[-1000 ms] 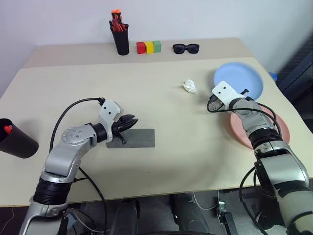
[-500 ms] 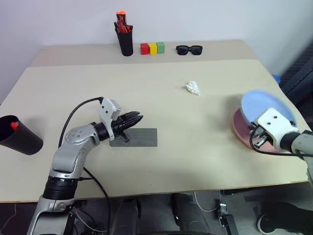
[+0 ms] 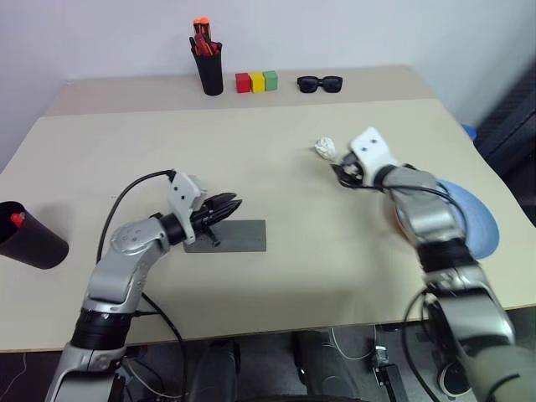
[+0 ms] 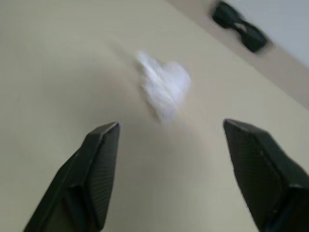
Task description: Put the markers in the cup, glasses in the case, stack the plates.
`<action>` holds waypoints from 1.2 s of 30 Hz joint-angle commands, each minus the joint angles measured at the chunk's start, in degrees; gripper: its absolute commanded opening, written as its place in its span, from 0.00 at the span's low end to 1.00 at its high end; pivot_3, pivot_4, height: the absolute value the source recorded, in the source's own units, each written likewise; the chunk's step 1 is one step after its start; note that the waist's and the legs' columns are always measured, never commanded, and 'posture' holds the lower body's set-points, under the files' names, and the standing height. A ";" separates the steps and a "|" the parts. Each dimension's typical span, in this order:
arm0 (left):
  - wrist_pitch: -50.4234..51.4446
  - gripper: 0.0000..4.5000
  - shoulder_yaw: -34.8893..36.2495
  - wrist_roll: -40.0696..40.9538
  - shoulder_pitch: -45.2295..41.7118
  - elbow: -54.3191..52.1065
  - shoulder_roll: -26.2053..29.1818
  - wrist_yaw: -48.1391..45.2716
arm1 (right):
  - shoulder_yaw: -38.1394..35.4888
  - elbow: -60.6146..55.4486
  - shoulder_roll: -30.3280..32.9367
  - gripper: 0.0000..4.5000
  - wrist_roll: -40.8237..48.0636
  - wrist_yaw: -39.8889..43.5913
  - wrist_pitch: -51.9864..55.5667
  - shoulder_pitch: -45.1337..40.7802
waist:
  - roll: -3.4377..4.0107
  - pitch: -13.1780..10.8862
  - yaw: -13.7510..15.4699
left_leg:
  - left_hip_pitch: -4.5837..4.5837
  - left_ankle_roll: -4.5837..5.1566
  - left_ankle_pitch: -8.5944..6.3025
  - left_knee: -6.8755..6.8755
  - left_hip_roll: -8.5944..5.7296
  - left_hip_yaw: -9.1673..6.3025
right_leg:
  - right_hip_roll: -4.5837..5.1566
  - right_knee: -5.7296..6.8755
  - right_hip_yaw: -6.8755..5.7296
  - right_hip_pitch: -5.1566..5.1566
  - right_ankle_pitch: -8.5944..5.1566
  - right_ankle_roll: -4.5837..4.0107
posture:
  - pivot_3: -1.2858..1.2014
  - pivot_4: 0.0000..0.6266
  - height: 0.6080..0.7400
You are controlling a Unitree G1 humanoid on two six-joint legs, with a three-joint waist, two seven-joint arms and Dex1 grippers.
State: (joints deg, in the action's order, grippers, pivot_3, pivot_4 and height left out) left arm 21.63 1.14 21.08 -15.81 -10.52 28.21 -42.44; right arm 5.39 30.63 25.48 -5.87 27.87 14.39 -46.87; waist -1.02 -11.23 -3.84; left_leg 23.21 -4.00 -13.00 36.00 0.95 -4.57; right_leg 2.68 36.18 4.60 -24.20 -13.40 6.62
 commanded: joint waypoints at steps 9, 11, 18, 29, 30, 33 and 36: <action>3.59 0.17 5.88 1.15 9.68 -14.14 2.06 6.56 | 2.20 38.76 -5.80 0.37 -6.54 -13.91 -18.60 -17.23 | 0.00 0.00 0.38 | 0.12 0.00 -0.01 -0.13 -0.03 -0.05 | 0.05 -0.05 -0.06 -0.13 0.00 0.01 | 0.52 0.24 1.00; 3.95 0.17 6.06 1.50 10.49 -14.85 2.05 6.94 | 2.13 38.63 -5.51 0.11 -6.53 -13.59 -20.34 -16.89 | 0.02 -0.01 -0.13 | 0.12 0.00 0.00 -0.11 -0.03 -0.05 | 0.04 -0.03 -0.05 -0.13 0.00 0.01 | 0.52 0.24 1.00; 3.23 0.17 4.08 0.76 7.79 -11.86 1.60 6.37 | 2.59 30.27 -1.54 0.01 -8.19 -14.87 -23.43 -11.73 | 0.04 -0.01 -0.12 | 0.06 0.00 0.00 -0.06 -0.02 -0.06 | -0.01 0.07 -0.03 -0.13 0.00 0.01 | 0.52 0.24 1.00; -0.25 0.17 0.06 0.96 0.47 -1.17 1.61 -1.29 | -19.31 -46.07 21.39 0.01 3.46 6.71 14.83 34.31 | 0.16 0.01 1.23 | 0.15 0.07 -0.05 0.01 -0.05 -0.12 | 0.02 -0.01 -0.08 -0.09 -0.09 0.11 | 0.52 0.24 1.00; -0.73 0.17 -0.32 0.73 0.22 -0.57 1.59 -1.85 | -21.01 -48.27 22.01 0.06 4.41 7.48 17.51 36.29 | 0.14 0.02 1.01 | 0.09 0.08 -0.05 0.03 -0.04 -0.09 | 0.00 -0.01 -0.05 -0.06 -0.10 0.09 | 0.52 0.24 1.00; -1.90 0.17 -0.69 0.55 -0.10 0.74 1.13 -2.67 | -23.02 -52.06 23.06 0.28 5.03 8.28 20.93 40.52 | 0.11 0.04 0.46 | -0.11 0.08 -0.05 0.09 -0.02 -0.01 | -0.02 -0.01 0.02 0.12 -0.17 -0.17 | 0.52 0.24 1.00; -3.11 0.17 -0.27 -0.35 0.32 1.49 0.42 -1.33 | -21.53 -52.94 21.96 0.64 3.65 5.66 19.62 40.40 | 0.09 0.03 0.18 | -0.39 0.08 -0.05 0.12 -0.02 0.03 | -0.01 -0.05 0.05 0.41 -0.23 -0.14 | 0.52 0.24 1.00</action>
State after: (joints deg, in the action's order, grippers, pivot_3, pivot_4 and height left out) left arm 20.30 0.23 21.33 -15.50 -8.48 28.92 -44.44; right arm -15.72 -19.97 47.39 -1.60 35.04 34.99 -5.20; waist -0.93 -11.20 -3.66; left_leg 22.75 -3.93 -13.05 36.10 0.93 -4.50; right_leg 2.69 36.11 4.68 -23.73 -13.64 6.49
